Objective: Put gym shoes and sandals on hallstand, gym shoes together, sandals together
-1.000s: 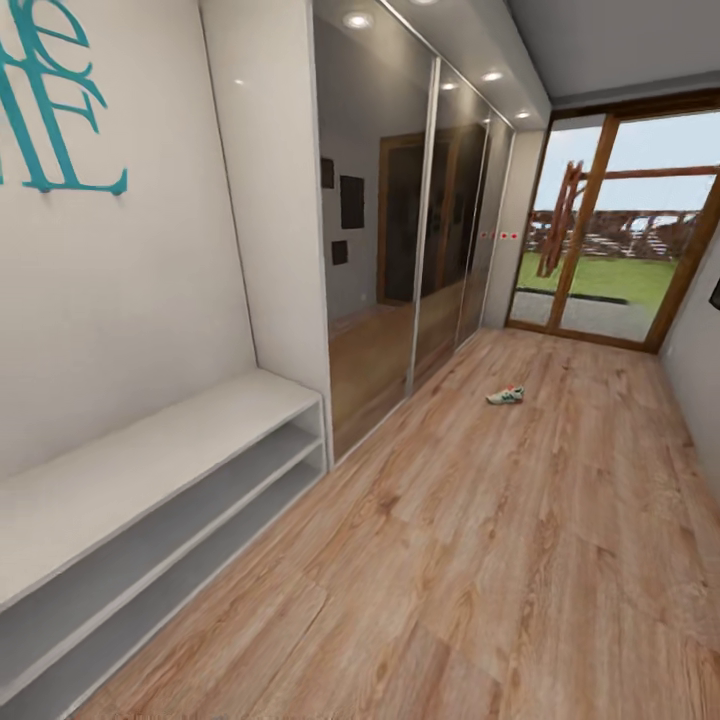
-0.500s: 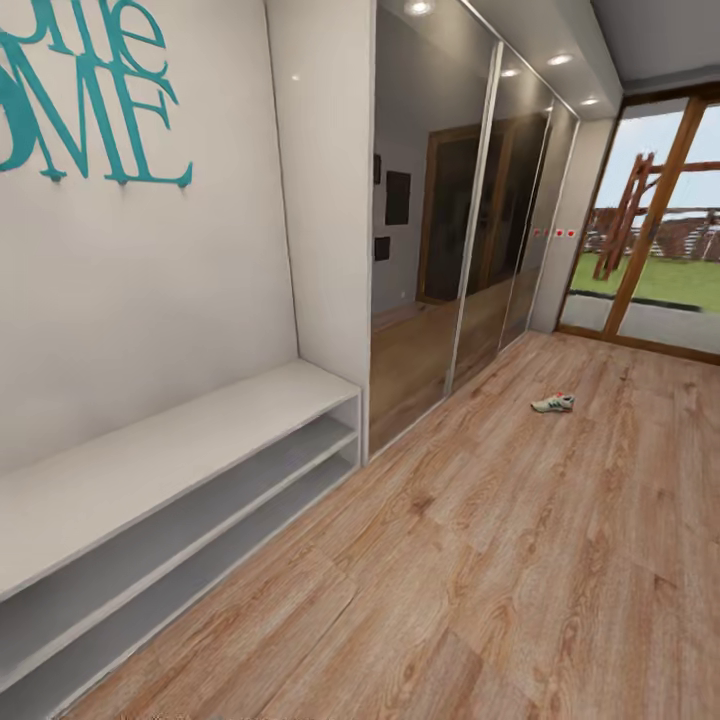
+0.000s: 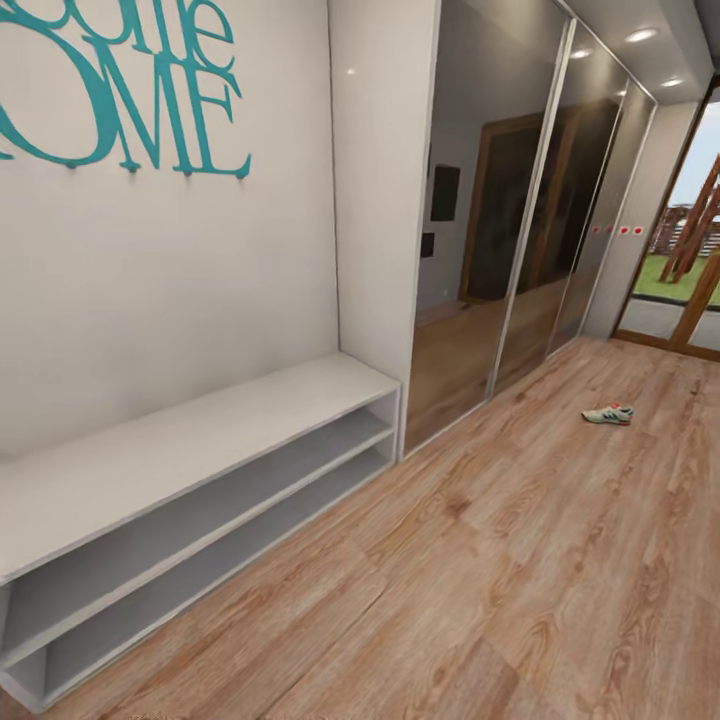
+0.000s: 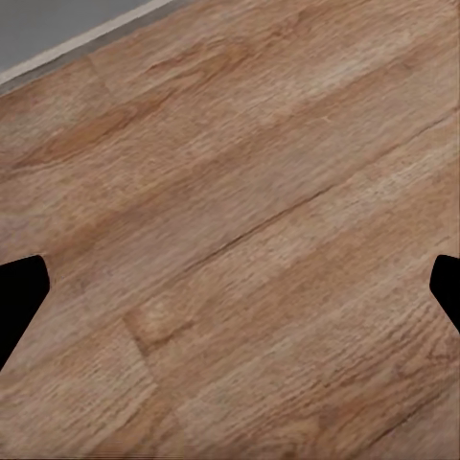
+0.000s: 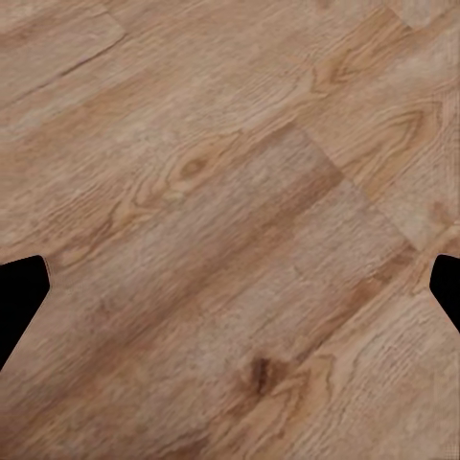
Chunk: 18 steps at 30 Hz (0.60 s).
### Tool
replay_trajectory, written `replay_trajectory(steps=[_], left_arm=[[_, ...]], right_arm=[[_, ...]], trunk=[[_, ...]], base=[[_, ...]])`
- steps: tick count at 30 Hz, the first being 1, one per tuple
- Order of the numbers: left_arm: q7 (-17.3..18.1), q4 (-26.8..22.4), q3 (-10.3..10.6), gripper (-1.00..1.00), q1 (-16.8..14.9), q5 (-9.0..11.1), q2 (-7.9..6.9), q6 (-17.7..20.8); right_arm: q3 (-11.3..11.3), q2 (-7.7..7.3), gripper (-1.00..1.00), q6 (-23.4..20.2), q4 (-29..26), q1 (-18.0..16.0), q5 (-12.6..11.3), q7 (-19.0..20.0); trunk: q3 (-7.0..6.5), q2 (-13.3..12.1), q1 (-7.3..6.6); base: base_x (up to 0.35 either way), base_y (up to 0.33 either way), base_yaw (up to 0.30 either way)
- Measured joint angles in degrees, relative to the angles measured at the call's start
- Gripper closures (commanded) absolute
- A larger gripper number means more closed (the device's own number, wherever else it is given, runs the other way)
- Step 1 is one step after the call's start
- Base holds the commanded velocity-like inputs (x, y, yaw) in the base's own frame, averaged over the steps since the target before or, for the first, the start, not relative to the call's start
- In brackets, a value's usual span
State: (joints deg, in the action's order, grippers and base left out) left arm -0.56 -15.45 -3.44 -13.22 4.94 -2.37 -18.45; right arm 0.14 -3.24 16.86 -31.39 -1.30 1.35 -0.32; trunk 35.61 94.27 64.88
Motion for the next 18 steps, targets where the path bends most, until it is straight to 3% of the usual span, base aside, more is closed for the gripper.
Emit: replay_trajectory(steps=[18], left_arm=[[0.00, 0.00, 0.04, -1.00, 0.00, 0.00, 0.00, 0.00]], right_arm=[[0.02, 0.01, -1.00, -0.05, 0.00, 0.00, 0.00, 0.04]], trunk=[[3.62, 7.22, 3.95]], base=[[0.000, 0.000, 0.274]])
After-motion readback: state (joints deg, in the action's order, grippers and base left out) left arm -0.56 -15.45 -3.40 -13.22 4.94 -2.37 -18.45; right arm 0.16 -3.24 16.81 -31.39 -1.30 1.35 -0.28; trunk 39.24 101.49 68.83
